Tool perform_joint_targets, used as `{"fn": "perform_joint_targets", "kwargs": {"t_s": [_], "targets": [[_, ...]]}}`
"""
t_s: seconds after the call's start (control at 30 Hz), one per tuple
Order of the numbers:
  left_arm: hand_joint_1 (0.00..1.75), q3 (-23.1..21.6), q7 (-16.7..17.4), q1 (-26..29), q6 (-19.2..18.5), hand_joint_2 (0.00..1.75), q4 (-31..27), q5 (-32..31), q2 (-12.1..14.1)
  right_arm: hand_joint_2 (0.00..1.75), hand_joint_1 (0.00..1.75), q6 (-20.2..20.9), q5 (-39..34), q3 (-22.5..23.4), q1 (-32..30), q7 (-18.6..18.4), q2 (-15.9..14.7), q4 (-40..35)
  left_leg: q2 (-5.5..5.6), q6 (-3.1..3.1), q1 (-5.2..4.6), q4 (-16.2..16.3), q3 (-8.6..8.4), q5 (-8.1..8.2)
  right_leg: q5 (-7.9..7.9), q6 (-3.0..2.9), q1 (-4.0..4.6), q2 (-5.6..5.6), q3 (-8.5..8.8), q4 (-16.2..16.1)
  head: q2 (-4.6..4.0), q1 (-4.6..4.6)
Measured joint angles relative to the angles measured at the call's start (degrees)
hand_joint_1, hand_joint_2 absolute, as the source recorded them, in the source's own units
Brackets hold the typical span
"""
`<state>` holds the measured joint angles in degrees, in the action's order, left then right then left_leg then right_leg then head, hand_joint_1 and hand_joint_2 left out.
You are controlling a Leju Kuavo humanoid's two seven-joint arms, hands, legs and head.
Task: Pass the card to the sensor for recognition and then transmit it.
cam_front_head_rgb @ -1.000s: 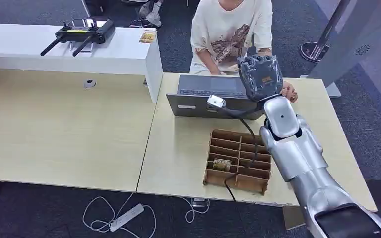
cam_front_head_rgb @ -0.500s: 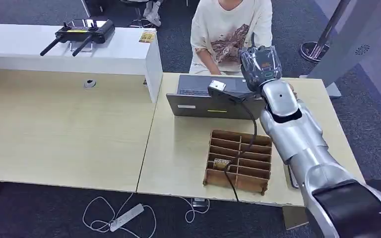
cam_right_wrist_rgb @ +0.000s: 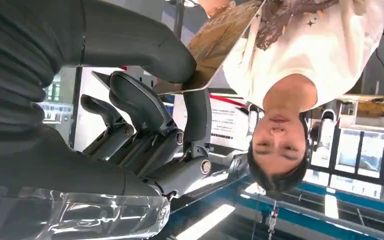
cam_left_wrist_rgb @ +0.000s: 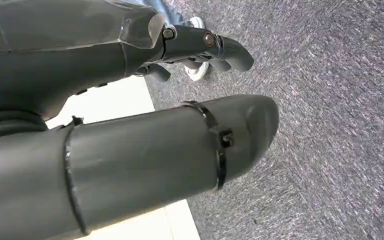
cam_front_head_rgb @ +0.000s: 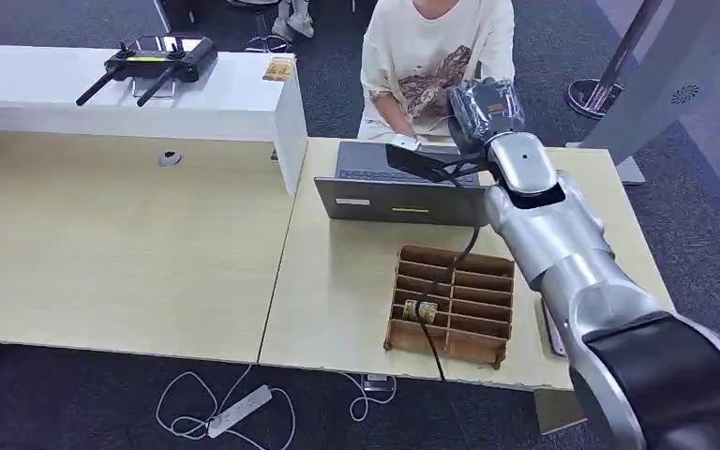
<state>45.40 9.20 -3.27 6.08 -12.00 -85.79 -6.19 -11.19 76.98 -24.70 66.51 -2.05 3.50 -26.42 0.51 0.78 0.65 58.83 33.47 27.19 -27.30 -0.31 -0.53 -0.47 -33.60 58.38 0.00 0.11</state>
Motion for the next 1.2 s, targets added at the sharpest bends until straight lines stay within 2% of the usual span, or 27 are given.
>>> {"fn": "perform_joint_targets", "kwargs": {"t_s": [0.6, 0.97, 1.0, 1.03, 1.07, 1.1, 1.2], "targets": [[0.00, 0.0, 0.3, 0.0, 0.1, 0.00, 0.0, 0.0, 0.0, 1.75, 1.75, 3.9, -2.6, 1.9, 2.5, -2.8, 1.5, 4.6, 0.00, 0.00, 0.00, 0.0, 0.00, 0.00, 0.00, 0.00, 0.00, 0.00, 0.00, 0.0, 0.00, -0.02], [0.00, 0.0, 0.3, 0.0, 0.1, 0.00, 0.0, -0.1, 0.0, 1.75, 1.71, 4.2, -2.7, 2.4, 2.6, -3.8, 1.5, 5.7, 0.00, 0.00, 0.00, 0.0, -0.01, 0.00, 0.01, 0.00, 0.00, 0.00, 0.00, 0.0, 0.00, -0.02], [0.00, 0.0, 0.3, 0.0, 0.1, 0.00, 0.0, -0.1, 0.0, 1.75, 1.47, 4.2, -2.7, 2.4, 2.6, -3.8, 1.5, 5.7, 0.00, 0.00, 0.00, 0.0, -0.01, 0.00, 0.01, 0.00, 0.00, 0.00, 0.00, 0.0, 0.00, -0.02], [0.00, 0.0, 0.3, 0.0, 0.2, 0.00, 0.0, -0.1, 0.0, 1.75, 1.31, 4.2, -2.7, 2.4, 2.7, -3.8, 1.5, 5.9, 0.00, 0.00, 0.00, 0.0, -0.01, 0.00, 0.01, 0.00, 0.00, 0.00, 0.00, 0.0, 0.00, -0.02], [0.00, 0.0, 0.3, 0.0, 0.2, 0.00, 0.0, -0.1, 0.0, 1.75, 0.52, 4.2, -2.7, 2.4, 2.7, -3.8, 1.5, 5.9, 0.00, 0.00, 0.00, 0.0, -0.01, 0.00, 0.01, 0.00, 0.00, 0.00, 0.00, 0.0, 0.00, -0.02], [0.00, 0.0, 0.3, 0.0, 0.2, 0.00, 0.0, -0.1, 0.0, 1.75, 0.00, 4.2, -2.7, 2.4, 2.7, -3.8, 1.5, 5.9, 0.00, 0.00, 0.00, 0.0, -0.01, 0.00, 0.01, 0.00, 0.00, 0.00, 0.00, 0.0, 0.00, 0.00], [0.00, 0.0, 0.3, 0.0, 0.2, 0.00, 0.0, -0.1, 0.0, 1.75, 0.00, 4.1, -2.7, 2.4, 2.8, -3.8, 1.5, 6.0, 0.00, 0.00, 0.00, 0.0, -0.01, 0.00, 0.01, 0.00, 0.00, 0.01, 0.00, 0.0, 0.00, -0.02]]}}
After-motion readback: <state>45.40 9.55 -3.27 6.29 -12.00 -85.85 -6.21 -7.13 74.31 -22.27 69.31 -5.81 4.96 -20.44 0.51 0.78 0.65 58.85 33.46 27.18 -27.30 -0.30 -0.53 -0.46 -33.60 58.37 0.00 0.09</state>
